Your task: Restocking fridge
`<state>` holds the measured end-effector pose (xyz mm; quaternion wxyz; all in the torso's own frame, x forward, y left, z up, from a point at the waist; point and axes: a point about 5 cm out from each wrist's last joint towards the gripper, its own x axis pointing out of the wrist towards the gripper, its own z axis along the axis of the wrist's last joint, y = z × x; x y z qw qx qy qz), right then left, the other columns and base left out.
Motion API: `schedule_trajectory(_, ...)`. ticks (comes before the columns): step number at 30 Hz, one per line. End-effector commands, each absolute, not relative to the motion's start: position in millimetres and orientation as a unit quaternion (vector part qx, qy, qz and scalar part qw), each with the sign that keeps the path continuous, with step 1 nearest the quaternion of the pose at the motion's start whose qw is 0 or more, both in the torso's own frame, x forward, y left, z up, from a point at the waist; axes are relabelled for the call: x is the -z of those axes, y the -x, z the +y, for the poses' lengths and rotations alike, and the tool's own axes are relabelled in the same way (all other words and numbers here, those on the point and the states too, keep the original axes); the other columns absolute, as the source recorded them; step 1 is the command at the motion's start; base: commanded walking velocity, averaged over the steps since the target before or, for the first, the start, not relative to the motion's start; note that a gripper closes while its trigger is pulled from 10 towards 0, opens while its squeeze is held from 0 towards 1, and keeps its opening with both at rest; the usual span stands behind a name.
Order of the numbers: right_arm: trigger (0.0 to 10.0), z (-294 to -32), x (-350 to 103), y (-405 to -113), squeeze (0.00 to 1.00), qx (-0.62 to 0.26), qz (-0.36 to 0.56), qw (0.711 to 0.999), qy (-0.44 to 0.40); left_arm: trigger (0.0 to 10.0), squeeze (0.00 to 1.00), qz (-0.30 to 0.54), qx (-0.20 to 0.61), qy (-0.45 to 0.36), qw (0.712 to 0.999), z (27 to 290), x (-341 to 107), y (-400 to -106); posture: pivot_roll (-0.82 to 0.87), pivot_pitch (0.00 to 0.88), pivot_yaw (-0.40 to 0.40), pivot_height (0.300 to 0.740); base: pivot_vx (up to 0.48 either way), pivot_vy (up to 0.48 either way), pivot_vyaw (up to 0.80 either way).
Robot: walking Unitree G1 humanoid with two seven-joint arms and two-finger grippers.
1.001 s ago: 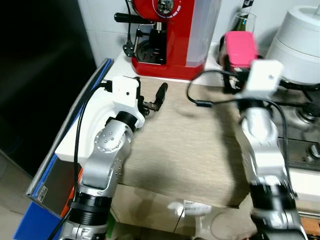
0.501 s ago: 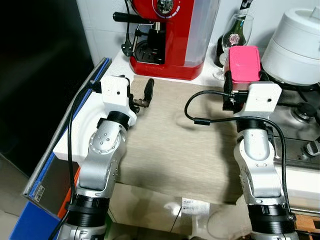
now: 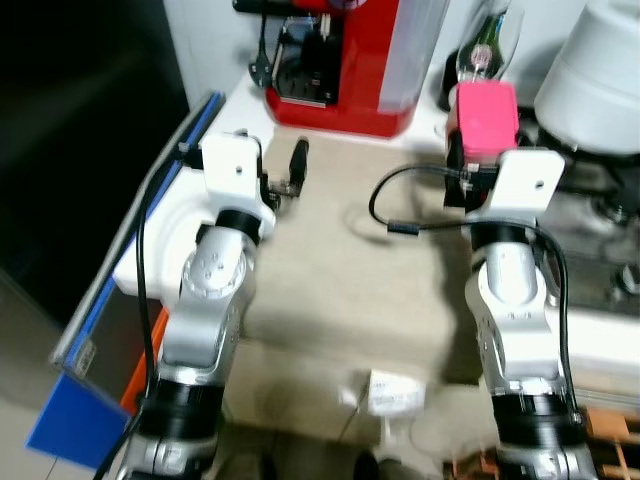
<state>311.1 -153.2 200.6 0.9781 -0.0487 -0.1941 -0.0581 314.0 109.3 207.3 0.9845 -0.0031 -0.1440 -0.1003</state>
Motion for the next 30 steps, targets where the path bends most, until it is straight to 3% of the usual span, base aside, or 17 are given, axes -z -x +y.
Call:
schedule_trajectory(1, 10.0, -155.7, -201.6, -312.3, 0.0, 0.067, -0.198, 0.977, 0.041, 10.0, 0.0, -0.154, 0.099, -0.002, 0.983, 109.8, -211.7, -314.8, -0.03, 0.0, -0.013, 0.74, -0.337, 0.0, 0.0)
schedule_trajectory(30, 10.0, -159.0, -188.5, -317.1, 0.0, 0.066, -0.172, 0.982, 0.046, 10.0, 0.0, -0.169, 0.126, 0.003, 0.977, 103.7, -215.7, -315.5, -0.04, 0.0, -0.006, 0.74, -0.335, 0.0, 0.0)
